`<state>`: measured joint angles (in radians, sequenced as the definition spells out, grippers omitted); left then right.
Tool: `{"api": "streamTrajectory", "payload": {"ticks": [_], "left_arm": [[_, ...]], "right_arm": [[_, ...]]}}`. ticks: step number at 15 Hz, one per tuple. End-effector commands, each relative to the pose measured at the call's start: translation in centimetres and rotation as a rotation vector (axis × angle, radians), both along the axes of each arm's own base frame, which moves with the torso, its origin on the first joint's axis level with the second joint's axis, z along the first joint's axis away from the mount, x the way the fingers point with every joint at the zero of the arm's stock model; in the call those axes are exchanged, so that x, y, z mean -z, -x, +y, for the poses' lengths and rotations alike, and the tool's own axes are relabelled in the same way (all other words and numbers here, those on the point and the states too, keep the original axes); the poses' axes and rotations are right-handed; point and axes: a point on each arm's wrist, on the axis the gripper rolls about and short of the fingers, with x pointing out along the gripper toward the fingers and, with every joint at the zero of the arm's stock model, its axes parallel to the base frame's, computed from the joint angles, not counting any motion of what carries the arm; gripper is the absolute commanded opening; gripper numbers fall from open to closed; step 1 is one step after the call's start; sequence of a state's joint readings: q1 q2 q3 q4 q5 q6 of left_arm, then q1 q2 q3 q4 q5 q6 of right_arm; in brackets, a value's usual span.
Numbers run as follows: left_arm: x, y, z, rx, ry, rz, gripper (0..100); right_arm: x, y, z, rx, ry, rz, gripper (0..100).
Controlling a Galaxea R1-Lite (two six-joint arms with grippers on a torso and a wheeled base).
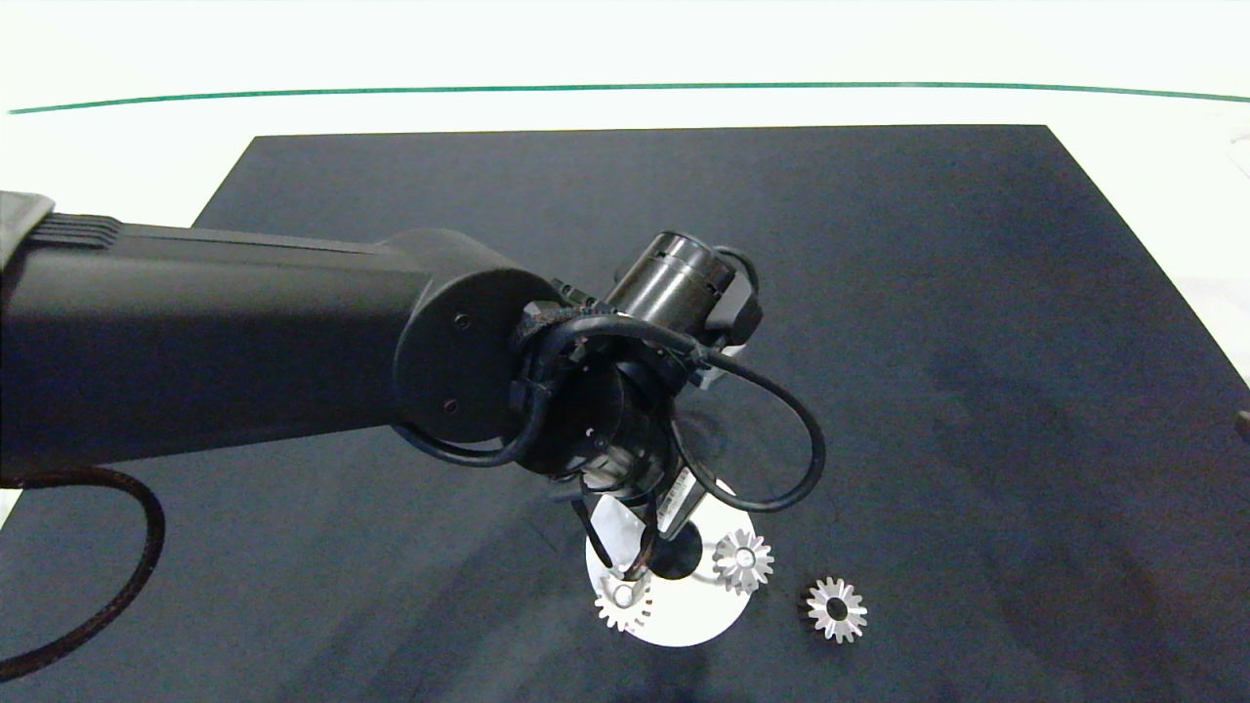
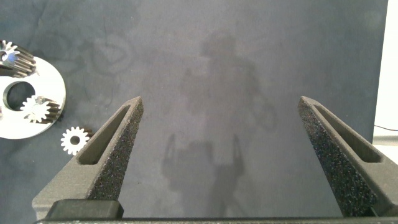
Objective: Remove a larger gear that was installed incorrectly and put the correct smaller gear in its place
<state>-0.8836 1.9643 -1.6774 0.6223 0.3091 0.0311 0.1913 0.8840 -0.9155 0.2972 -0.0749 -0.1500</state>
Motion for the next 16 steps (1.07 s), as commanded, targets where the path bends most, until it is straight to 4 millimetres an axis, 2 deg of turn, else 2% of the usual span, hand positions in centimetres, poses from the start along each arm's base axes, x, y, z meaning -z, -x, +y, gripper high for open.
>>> {"api": "streamTrajectory", "payload": {"ticks": [1,8,16], "left_arm": [[0.4,-0.1,-0.2,0.000,-0.013,0.009,28],[1.9,-0.3,-0.8,0.002,-0.043,0.036,28],[2.4,-0.6,-1.1,-0.001,-0.048,0.043,28]], "right_arm": [[0.0,0.0,0.0,-0.001,0.002,0.002,100],[0.1,-0.1,0.0,-0.007,0.001,0.006,100],[0.1,-0.1,0.0,-0.007,0.001,0.006,100]]}}
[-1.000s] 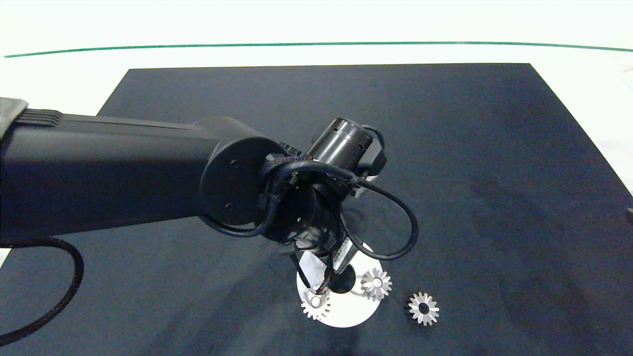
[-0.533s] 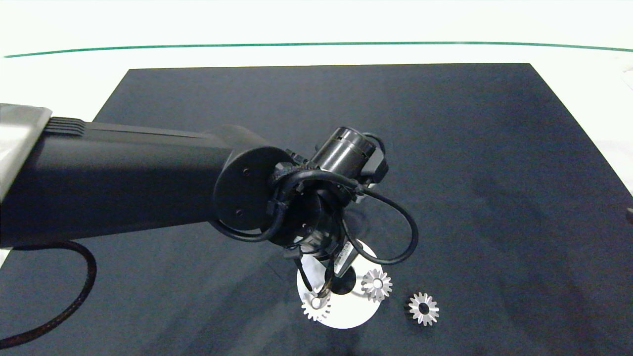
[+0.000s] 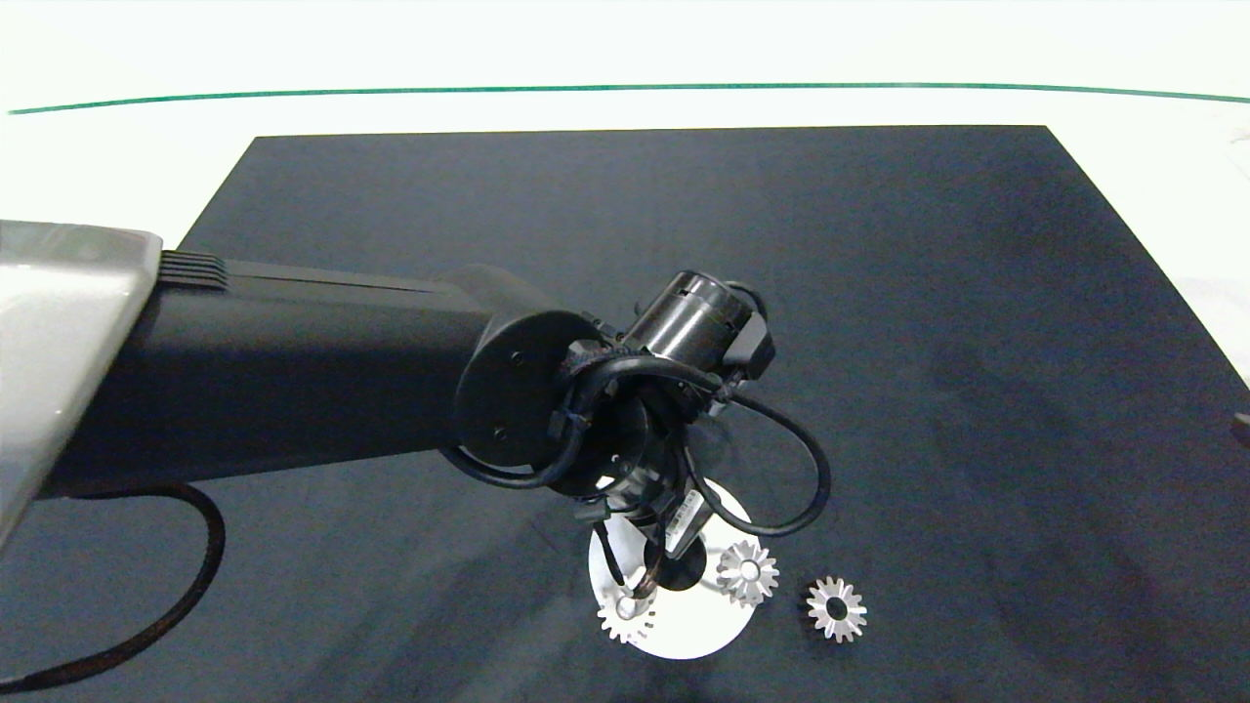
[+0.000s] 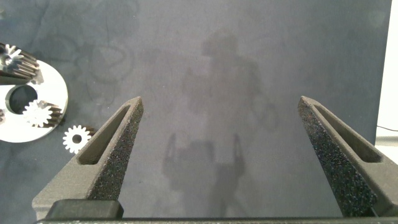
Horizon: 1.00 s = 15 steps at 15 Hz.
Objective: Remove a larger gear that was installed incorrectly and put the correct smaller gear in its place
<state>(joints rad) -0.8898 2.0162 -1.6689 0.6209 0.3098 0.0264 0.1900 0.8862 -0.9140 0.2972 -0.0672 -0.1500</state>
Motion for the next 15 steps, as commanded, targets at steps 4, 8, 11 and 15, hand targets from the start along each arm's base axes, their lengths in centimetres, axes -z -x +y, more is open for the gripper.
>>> {"api": "streamTrajectory", "payload": {"ticks": [4,8,11,15], "left_arm": [[-1.2,0.0,0.2,-0.011,0.030,-0.022,28],[-2.3,0.6,0.9,-0.011,0.053,-0.037,28],[-2.8,1.1,1.4,-0.010,0.059,-0.042,28],[-4.3,1.7,2.2,-0.025,0.103,-0.063,28]], "right_arm": [[0.0,0.0,0.0,0.000,0.002,0.002,100],[0.0,0.1,0.0,0.000,0.002,-0.001,100],[0.0,0.1,0.0,0.000,0.002,-0.001,100],[0.0,0.1,0.0,0.000,0.002,-0.001,100]]}}
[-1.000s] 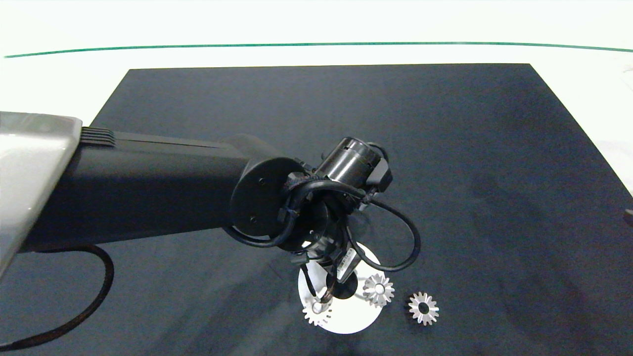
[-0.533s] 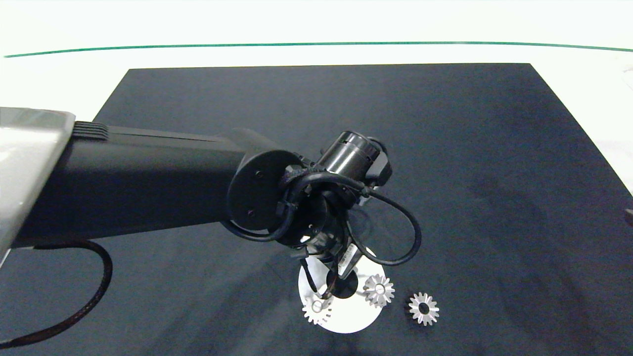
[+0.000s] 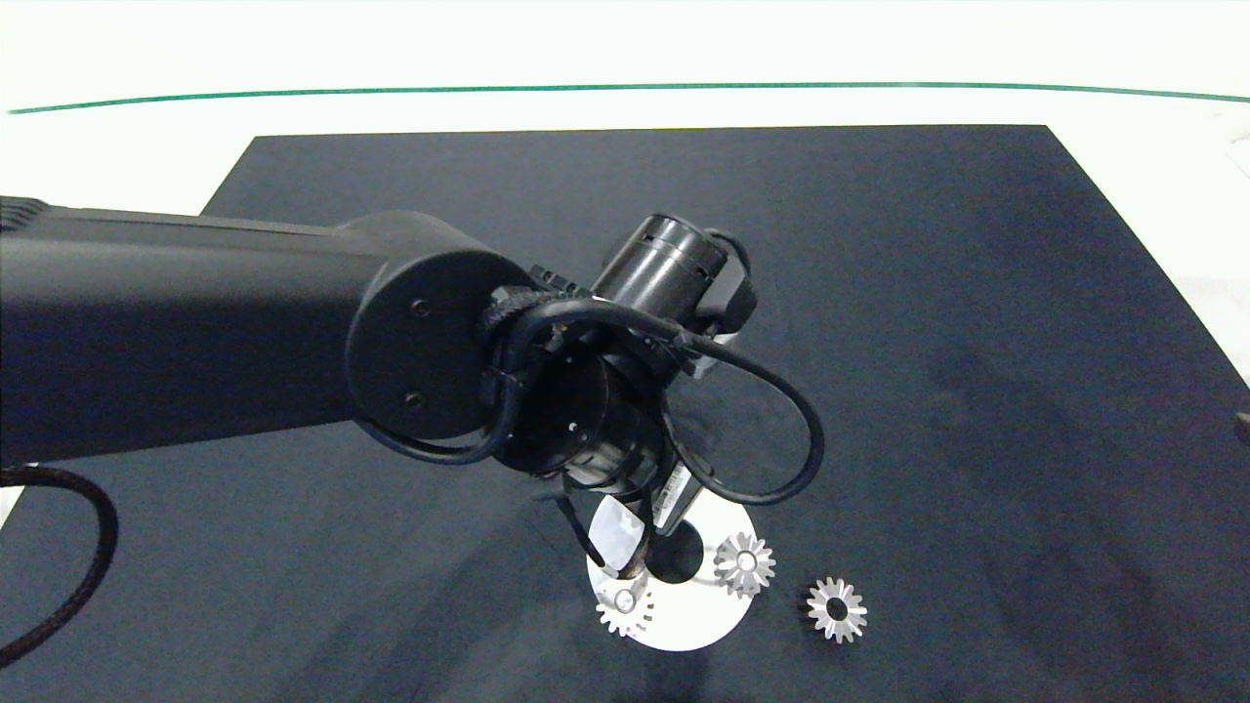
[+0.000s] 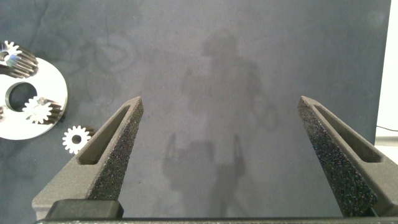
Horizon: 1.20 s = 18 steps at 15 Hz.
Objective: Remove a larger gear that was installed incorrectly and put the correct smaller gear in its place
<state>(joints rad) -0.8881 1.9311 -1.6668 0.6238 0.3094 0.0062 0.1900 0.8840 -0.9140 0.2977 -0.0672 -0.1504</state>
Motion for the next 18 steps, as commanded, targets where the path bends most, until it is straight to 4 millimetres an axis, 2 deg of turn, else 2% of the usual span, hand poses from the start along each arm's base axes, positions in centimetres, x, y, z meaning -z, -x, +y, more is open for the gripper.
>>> {"api": "streamTrajectory", "payload": {"ticks": [1,6,9,12,13,15,18], "left_arm": [[-1.5,0.8,1.0,-0.009,0.035,-0.022,28],[-2.5,1.8,2.4,-0.017,0.054,-0.032,28],[-3.3,2.0,2.4,-0.007,0.071,-0.053,28],[-4.3,2.3,2.8,0.019,0.017,-0.037,28],[-5.5,2.6,3.0,0.023,-0.016,-0.009,100],[-6.3,2.2,2.2,0.027,-0.027,-0.001,100],[-4.4,1.6,1.5,0.028,-0.129,0.083,100]], "right_arm": [[0.0,0.0,0.0,0.000,0.002,0.001,100],[0.0,0.0,0.0,0.000,0.002,0.001,100],[0.0,0.1,0.0,0.000,0.001,-0.001,100],[0.0,0.1,0.0,0.000,0.001,-0.002,100],[0.0,0.0,0.0,0.000,0.001,-0.001,100],[0.0,0.0,0.0,0.000,0.001,-0.001,100],[-0.1,0.2,0.0,0.000,0.000,-0.005,100]]}}
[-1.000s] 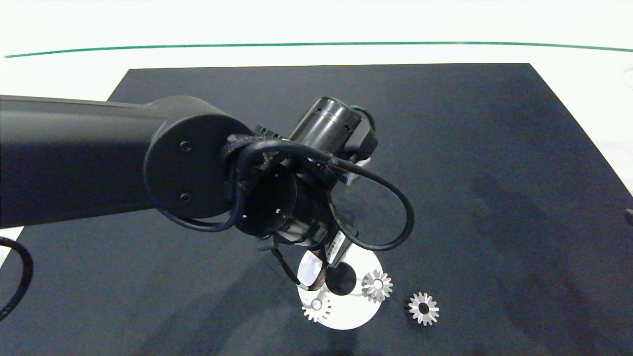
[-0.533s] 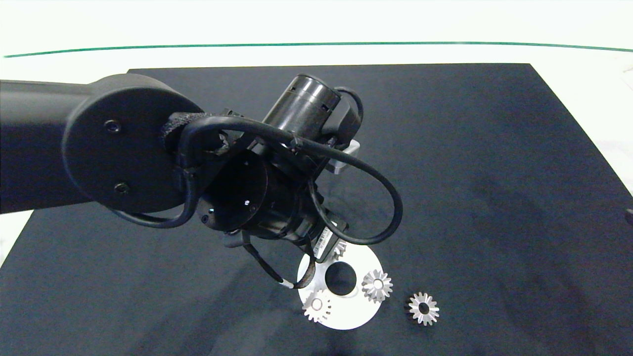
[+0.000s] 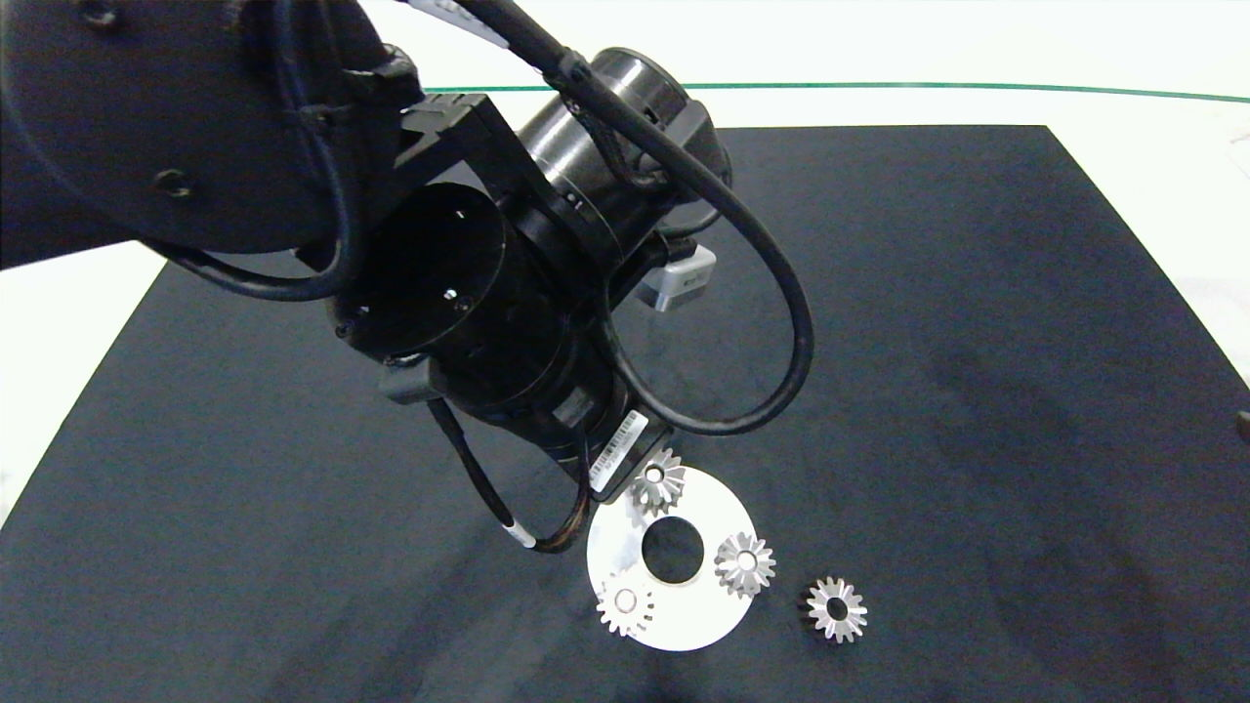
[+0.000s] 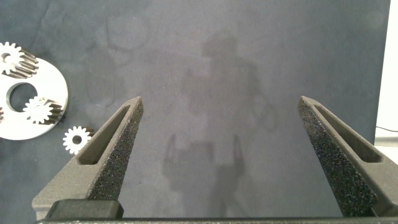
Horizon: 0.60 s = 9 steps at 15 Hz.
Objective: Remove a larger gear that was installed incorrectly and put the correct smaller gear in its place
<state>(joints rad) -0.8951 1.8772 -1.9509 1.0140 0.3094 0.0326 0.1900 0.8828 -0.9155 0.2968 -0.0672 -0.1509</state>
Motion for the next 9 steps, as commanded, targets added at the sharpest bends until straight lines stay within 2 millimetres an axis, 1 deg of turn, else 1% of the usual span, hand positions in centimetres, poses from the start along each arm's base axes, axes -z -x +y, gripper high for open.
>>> {"api": "streamTrajectory", "payload": {"ticks": [1,3,7,9], "left_arm": [[2.5,-1.0,-1.5,0.004,-0.109,0.085,100],[3.7,-1.2,-2.1,0.009,-0.159,0.123,100],[6.1,-2.2,-3.3,0.008,-0.216,0.167,100],[6.4,-2.3,-3.5,0.012,-0.223,0.172,100]], "right_arm": [[0.0,0.2,0.0,0.000,0.000,-0.003,100],[-0.1,0.2,0.0,0.001,0.000,-0.006,100],[-0.1,0.4,-0.1,0.001,0.000,-0.014,100],[-0.2,0.4,-0.1,0.001,0.000,-0.016,100]]}}
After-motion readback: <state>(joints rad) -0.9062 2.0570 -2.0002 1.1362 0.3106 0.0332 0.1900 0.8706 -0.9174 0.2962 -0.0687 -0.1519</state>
